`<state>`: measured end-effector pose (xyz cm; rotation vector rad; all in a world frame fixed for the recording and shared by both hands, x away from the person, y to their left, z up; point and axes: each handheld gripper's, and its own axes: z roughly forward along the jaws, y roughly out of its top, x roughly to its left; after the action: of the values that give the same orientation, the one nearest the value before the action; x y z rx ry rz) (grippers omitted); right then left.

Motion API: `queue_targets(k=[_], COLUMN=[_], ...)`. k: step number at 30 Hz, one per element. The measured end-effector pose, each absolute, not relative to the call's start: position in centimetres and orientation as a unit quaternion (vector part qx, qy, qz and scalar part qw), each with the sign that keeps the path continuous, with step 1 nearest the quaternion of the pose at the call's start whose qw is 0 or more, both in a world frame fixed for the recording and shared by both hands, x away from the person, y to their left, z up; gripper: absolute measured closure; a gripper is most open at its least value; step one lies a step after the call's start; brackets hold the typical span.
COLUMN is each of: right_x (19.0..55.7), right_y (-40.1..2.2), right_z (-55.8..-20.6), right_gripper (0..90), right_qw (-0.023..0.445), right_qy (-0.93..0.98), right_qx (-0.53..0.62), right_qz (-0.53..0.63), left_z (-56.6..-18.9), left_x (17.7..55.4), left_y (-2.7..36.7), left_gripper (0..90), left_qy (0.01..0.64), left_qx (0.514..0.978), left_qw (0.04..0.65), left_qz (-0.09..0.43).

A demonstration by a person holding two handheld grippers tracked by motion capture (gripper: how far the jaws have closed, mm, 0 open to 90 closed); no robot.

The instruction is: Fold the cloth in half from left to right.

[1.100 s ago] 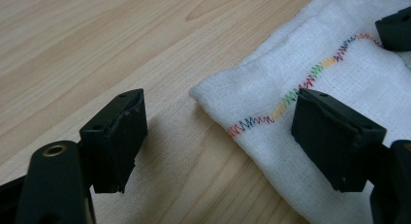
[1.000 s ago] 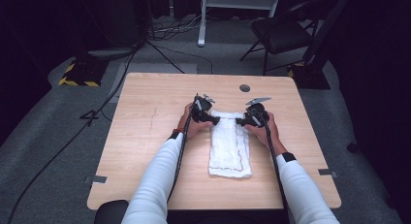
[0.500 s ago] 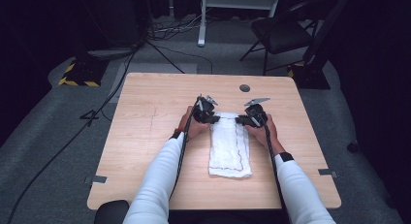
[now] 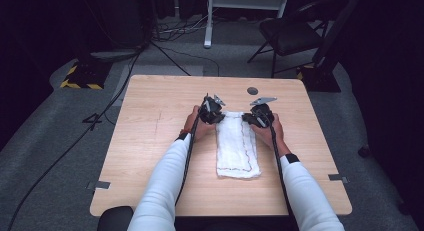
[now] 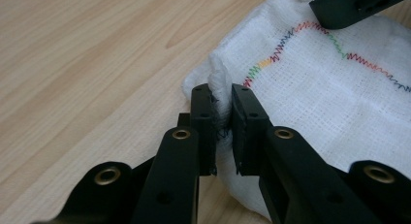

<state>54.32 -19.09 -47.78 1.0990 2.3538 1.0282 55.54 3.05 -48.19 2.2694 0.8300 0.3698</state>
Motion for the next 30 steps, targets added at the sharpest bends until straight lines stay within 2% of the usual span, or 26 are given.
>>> queue_targets(k=[15,22,30], right_x=[55.4,55.4,54.8], right_y=[-18.1,-18.6,-19.1], right_z=[-45.7,-44.7,-44.4], right_gripper=[83.7,83.9,84.0], right_qw=[0.206,0.21,0.203], right_qy=[0.815,0.807,0.81], right_qx=[0.378,0.379,0.367], right_qz=[0.387,0.402,0.41], left_z=[-45.3,-43.8,-44.1], left_x=[56.3,56.1,55.4], left_y=[3.0,3.2,3.9], left_gripper=[81.7,82.5,82.6], left_qy=[0.333,0.326,0.323], left_qx=[0.852,0.847,0.845], left_qw=[0.345,0.364,0.379], left_qz=[0.212,0.212,0.195])
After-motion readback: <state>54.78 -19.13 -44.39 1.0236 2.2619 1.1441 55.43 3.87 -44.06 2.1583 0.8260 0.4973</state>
